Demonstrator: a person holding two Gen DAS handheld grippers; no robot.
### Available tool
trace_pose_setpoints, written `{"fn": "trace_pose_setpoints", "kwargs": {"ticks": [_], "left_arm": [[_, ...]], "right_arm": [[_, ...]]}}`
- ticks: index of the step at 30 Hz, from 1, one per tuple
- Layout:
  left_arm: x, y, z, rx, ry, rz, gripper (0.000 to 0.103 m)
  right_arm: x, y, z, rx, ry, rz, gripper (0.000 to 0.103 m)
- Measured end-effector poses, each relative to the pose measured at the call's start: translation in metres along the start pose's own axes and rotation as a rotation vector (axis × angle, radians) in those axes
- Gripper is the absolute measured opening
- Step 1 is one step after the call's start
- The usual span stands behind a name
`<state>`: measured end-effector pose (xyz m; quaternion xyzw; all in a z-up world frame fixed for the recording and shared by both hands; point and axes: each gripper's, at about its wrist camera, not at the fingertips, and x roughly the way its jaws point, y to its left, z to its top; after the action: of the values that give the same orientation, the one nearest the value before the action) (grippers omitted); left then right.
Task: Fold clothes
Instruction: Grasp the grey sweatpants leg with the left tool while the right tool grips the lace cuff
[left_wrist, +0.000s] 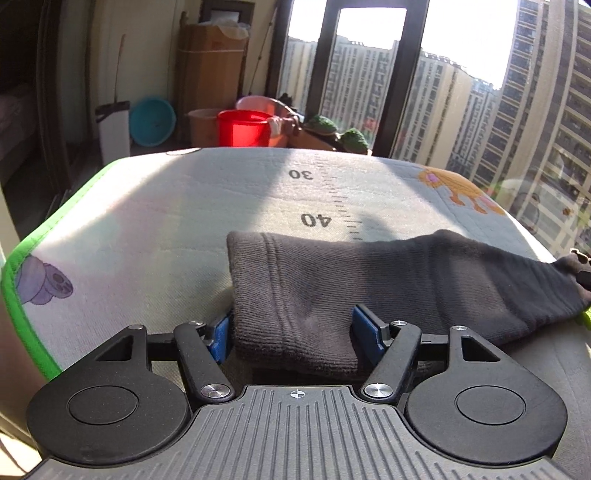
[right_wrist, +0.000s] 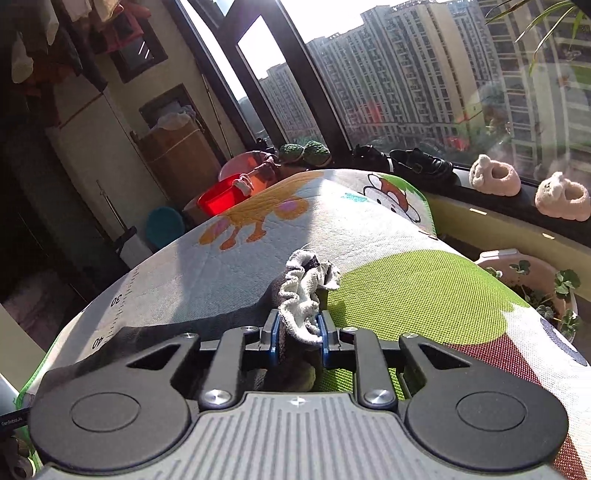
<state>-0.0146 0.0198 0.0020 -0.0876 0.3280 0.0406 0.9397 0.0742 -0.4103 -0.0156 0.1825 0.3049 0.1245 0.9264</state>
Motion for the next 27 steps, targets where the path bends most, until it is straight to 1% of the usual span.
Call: {"fn": "trace_pose_setpoints", "kwargs": {"ticks": [1,2,3,4,5,6,7,8,9,10,11,12,14,16,17,18,19,20,22,23,24,25,26,27], "left_arm": [[-0.004,0.004,-0.002,-0.016,0.003,-0.017,0.056],[-0.009,0.007,-0.004,-0.032,0.004,-0.03,0.047],[-0.015,0.008,-0.007,-0.03,-0.003,-0.038,0.046],[-0.022,0.007,-0.009,-0.001,-0.022,-0.025,0.046],[-0.03,0.005,-0.011,0.029,-0.042,-0.009,0.051],[-0.039,0.003,-0.012,0.073,-0.079,0.025,0.058],[-0.048,0.002,-0.012,0.118,-0.118,0.061,0.064],[-0.056,0.0,-0.013,0.154,-0.156,0.103,0.076],[-0.063,-0.001,-0.012,0.192,-0.19,0.136,0.085],[-0.069,-0.002,-0.011,0.23,-0.224,0.168,0.087],[-0.073,-0.002,-0.011,0.25,-0.236,0.172,0.087],[-0.077,-0.002,-0.01,0.269,-0.246,0.174,0.087],[-0.083,-0.001,-0.009,0.289,-0.254,0.162,0.087],[-0.085,-0.002,-0.01,0.308,-0.258,0.157,0.087],[-0.086,-0.002,-0.01,0.322,-0.259,0.156,0.087],[-0.087,-0.002,-0.011,0.336,-0.262,0.155,0.087],[-0.086,-0.002,-0.012,0.355,-0.264,0.155,0.087],[-0.088,-0.001,-0.013,0.369,-0.264,0.156,0.087],[-0.092,0.004,-0.015,0.378,-0.267,0.144,0.087],[-0.094,0.007,-0.016,0.377,-0.272,0.135,0.087],[-0.095,0.008,-0.016,0.375,-0.275,0.127,0.088],[-0.096,0.01,-0.016,0.375,-0.278,0.116,0.089],[-0.096,0.011,-0.017,0.378,-0.279,0.108,0.091],[-0.095,0.011,-0.017,0.384,-0.275,0.098,0.091]], "right_arm": [[-0.006,0.008,-0.001,-0.031,-0.016,0.002,0.019],[-0.013,0.016,-0.002,-0.062,-0.032,0.004,0.019],[-0.019,0.024,-0.003,-0.093,-0.047,0.006,0.02],[-0.026,0.032,-0.003,-0.124,-0.063,0.008,0.021],[-0.032,0.041,-0.004,-0.154,-0.079,0.01,0.022],[-0.038,0.049,-0.005,-0.185,-0.095,0.012,0.025],[-0.045,0.057,-0.006,-0.216,-0.111,0.014,0.025],[-0.051,0.065,-0.007,-0.247,-0.126,0.016,0.025],[-0.058,0.073,-0.008,-0.278,-0.142,0.018,0.025],[-0.064,0.081,-0.008,-0.309,-0.158,0.02,0.025],[-0.07,0.089,-0.009,-0.34,-0.174,0.022,0.025],[-0.067,0.11,-0.014,-0.372,-0.148,0.074,0.025],[-0.048,0.145,-0.026,-0.416,-0.066,0.19,0.025],[-0.03,0.188,-0.052,-0.523,0.025,0.3,0.026],[-0.023,0.202,-0.061,-0.567,0.056,0.346,0.03],[-0.016,0.217,-0.071,-0.598,0.099,0.413,0.043],[-0.01,0.23,-0.082,-0.639,0.126,0.454,0.05],[-0.005,0.243,-0.094,-0.686,0.144,0.48,0.05],[0.012,0.263,-0.113,-0.753,0.202,0.493,0.05],[0.02,0.268,-0.118,-0.771,0.208,0.488,0.048],[0.027,0.272,-0.122,-0.788,0.207,0.479,0.026],[0.035,0.275,-0.126,-0.805,0.207,0.469,0.012],[0.036,0.274,-0.124,-0.799,0.186,0.463,0.005],[0.035,0.272,-0.12,-0.786,0.157,0.457,0.005]]}}
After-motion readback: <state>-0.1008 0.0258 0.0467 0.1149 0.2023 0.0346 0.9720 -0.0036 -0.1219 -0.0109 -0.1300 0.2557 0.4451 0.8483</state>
